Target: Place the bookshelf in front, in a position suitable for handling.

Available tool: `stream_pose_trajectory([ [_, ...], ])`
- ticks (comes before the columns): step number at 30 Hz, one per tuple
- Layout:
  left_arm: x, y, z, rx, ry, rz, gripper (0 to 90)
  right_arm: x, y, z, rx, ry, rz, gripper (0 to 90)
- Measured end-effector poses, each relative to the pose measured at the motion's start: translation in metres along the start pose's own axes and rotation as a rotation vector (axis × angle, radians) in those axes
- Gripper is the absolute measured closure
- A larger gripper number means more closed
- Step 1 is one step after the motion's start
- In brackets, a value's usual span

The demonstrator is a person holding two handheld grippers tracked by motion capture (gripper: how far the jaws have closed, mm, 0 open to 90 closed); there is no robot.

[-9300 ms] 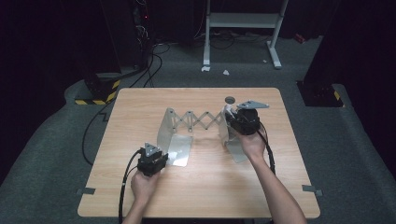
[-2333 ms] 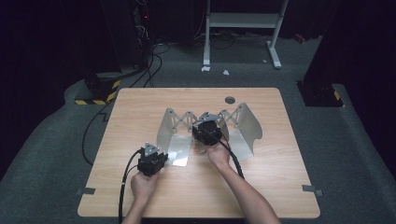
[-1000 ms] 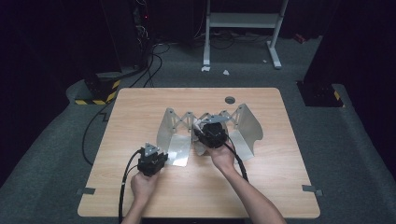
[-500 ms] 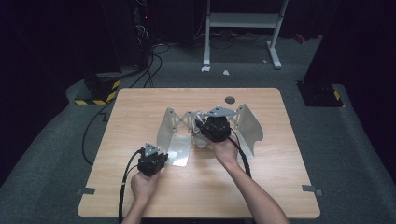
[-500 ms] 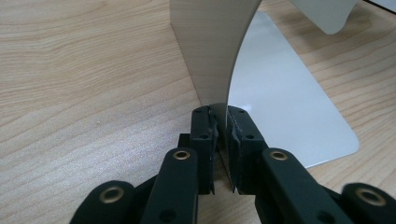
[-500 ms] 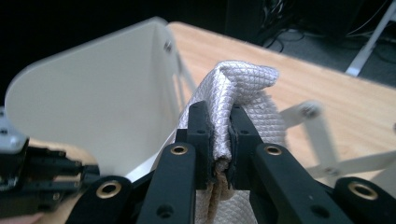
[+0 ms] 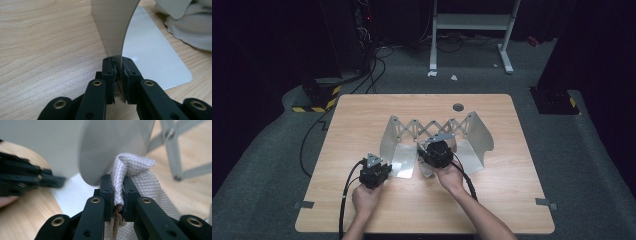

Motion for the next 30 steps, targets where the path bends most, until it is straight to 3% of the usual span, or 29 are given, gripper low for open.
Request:
stream_pose_trajectory([
  [5, 0.0, 0.0, 0.0, 0.0, 0.001, 0.001, 81.1, -0.003, -0.028, 0.026, 0.096, -0.024, 0.003, 82.6],
  [11, 0.0, 0.0, 0.0, 0.0, 0.0, 0.0, 81.0, -0.007, -0.046, 0.042, 0.147, -0.051, -0.003, 82.7],
  [18, 0.0, 0.0, 0.0, 0.0, 0.0, 0.001, 81.0, -0.022, -0.027, 0.015, 0.071, -0.1, 0.004, 82.6],
  [25, 0.0, 0.0, 0.0, -0.002, 0.0, 0.001, 81.0, -0.017, 0.0, -0.019, -0.01, -0.051, 0.03, 82.5],
  [30, 0.0, 0.0, 0.0, -0.002, -0.001, 0.001, 81.0, -0.005, 0.019, -0.032, -0.075, -0.012, 0.003, 82.5],
])
Point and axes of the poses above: each handheld gripper's, and its own axes: y roughly forward along the jaws, z roughly out of its top, x roughly to its right, the point moved 7 cm from there along y, roughly forward along the jaws, and after that the axes turned 4 degrees about -y, right-handed, at the moved point
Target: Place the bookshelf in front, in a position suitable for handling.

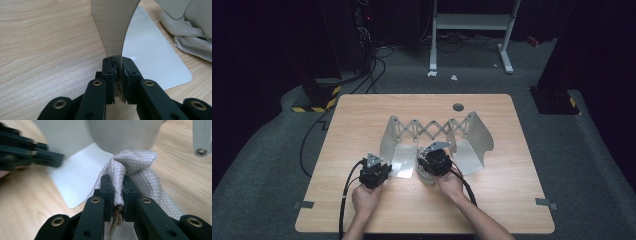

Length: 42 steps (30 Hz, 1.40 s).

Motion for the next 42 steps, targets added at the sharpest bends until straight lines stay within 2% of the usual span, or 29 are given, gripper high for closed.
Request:
stream_pose_trajectory([
  [5, 0.0, 0.0, 0.0, 0.003, -0.001, 0.0, 81.0, 0.016, 0.008, 0.012, -0.01, 0.052, -0.064, 82.9],
  [10, 0.0, 0.0, 0.0, 0.003, -0.001, -0.001, 81.0, 0.035, 0.011, 0.032, -0.008, 0.075, -0.143, 83.2],
  [14, 0.0, 0.0, 0.0, 0.003, 0.0, -0.002, 81.1, 0.045, -0.005, 0.051, 0.051, 0.098, -0.199, 83.2],
  [21, 0.0, 0.0, 0.0, 0.004, -0.001, -0.002, 81.0, 0.059, -0.044, 0.074, 0.175, 0.109, -0.254, 83.1],
  [24, 0.0, 0.0, 0.0, 0.002, 0.0, -0.001, 81.1, 0.061, -0.043, 0.07, 0.156, 0.095, -0.281, 83.1],
  [27, 0.0, 0.0, 0.0, 0.002, 0.0, -0.001, 81.1, 0.061, -0.03, 0.059, 0.091, 0.023, -0.354, 83.2],
  [31, 0.0, 0.0, 0.0, 0.002, 0.001, 0.001, 81.3, 0.065, -0.008, 0.036, 0.016, 0.025, -0.372, 83.3],
  [34, 0.0, 0.0, 0.0, 0.002, -0.002, -0.001, 81.5, 0.067, -0.002, 0.025, -0.009, 0.027, -0.379, 83.4],
  [37, 0.0, 0.0, 0.0, 0.003, -0.002, -0.002, 81.9, 0.067, -0.007, 0.026, -0.012, -0.001, -0.4, 83.4],
  [42, 0.0, 0.0, 0.0, 0.002, -0.003, -0.005, 82.1, 0.065, -0.031, 0.04, 0.042, -0.043, -0.44, 83.4],
])
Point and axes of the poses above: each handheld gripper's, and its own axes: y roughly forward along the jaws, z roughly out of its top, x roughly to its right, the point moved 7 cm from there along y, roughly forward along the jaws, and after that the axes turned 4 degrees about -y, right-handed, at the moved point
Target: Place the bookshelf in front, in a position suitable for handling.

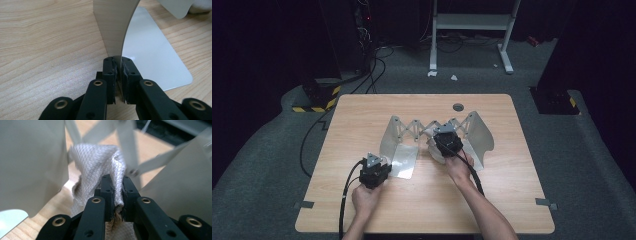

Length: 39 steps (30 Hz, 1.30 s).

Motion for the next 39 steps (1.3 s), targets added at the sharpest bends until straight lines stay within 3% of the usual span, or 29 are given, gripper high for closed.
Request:
stream_pose_trajectory([
  [5, 0.0, 0.0, 0.0, 0.001, 0.0, -0.002, 82.4, 0.008, -0.02, 0.016, 0.037, -0.047, -0.048, 83.5],
  [11, 0.0, 0.0, 0.0, 0.001, 0.0, -0.002, 82.5, 0.016, -0.029, 0.019, 0.049, -0.053, -0.056, 83.5],
  [16, 0.0, 0.0, 0.0, 0.0, -0.001, 0.003, 83.2, 0.016, -0.02, -0.003, 0.006, -0.074, -0.08, 83.7],
  [19, -0.001, 0.001, 0.001, 0.003, -0.013, 0.011, 84.5, 0.013, -0.013, -0.019, -0.027, -0.115, -0.106, 83.7],
  [23, -0.001, 0.001, 0.001, 0.002, -0.014, 0.014, 84.8, 0.008, -0.004, -0.041, -0.06, -0.141, -0.102, 83.7],
  [27, -0.001, 0.001, 0.001, 0.004, -0.015, 0.013, 85.0, 0.008, 0.001, -0.052, -0.078, -0.155, -0.102, 83.7],
  [30, -0.001, 0.001, 0.001, 0.005, -0.017, 0.012, 85.1, 0.011, -0.004, -0.046, -0.062, -0.158, -0.11, 83.7],
  [35, -0.001, 0.001, 0.001, 0.004, -0.018, 0.009, 85.1, 0.022, -0.026, -0.017, 0.005, -0.174, -0.159, 83.7],
  [39, -0.001, 0.001, 0.001, 0.004, -0.016, 0.01, 85.1, 0.031, -0.037, 0.004, 0.041, -0.179, -0.171, 83.8],
])
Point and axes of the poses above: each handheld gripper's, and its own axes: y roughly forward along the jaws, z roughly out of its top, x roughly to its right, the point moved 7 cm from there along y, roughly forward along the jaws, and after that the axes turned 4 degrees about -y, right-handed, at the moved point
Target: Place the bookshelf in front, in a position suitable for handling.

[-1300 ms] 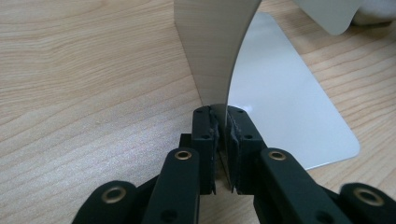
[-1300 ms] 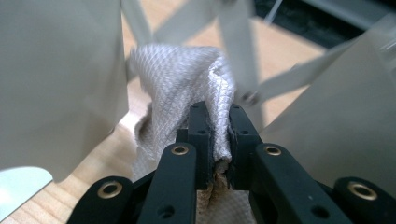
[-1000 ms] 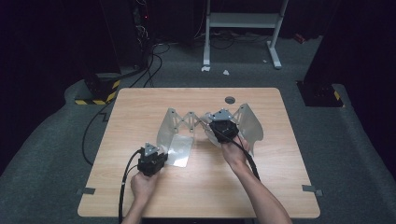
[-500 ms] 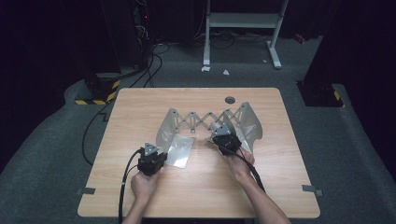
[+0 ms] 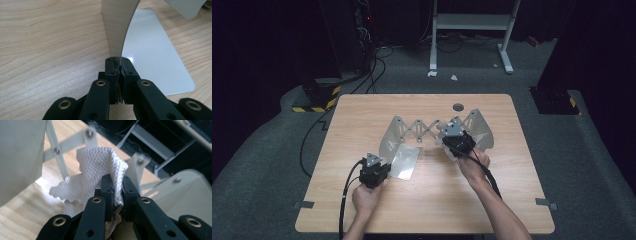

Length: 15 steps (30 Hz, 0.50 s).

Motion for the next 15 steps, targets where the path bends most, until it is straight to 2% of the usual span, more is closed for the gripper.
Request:
stream_pose_trajectory([
  [4, 0.0, 0.0, 0.0, 0.0, 0.001, 0.001, 85.1, 0.003, -0.001, 0.008, 0.019, -0.002, -0.009, 83.7],
  [8, 0.0, 0.0, 0.0, 0.0, 0.001, 0.0, 85.1, -0.002, 0.002, 0.0, 0.014, -0.026, -0.015, 83.7],
  [15, 0.0, 0.0, 0.0, 0.0, -0.002, -0.003, 85.2, -0.023, 0.016, -0.043, -0.06, -0.07, 0.024, 83.7],
])
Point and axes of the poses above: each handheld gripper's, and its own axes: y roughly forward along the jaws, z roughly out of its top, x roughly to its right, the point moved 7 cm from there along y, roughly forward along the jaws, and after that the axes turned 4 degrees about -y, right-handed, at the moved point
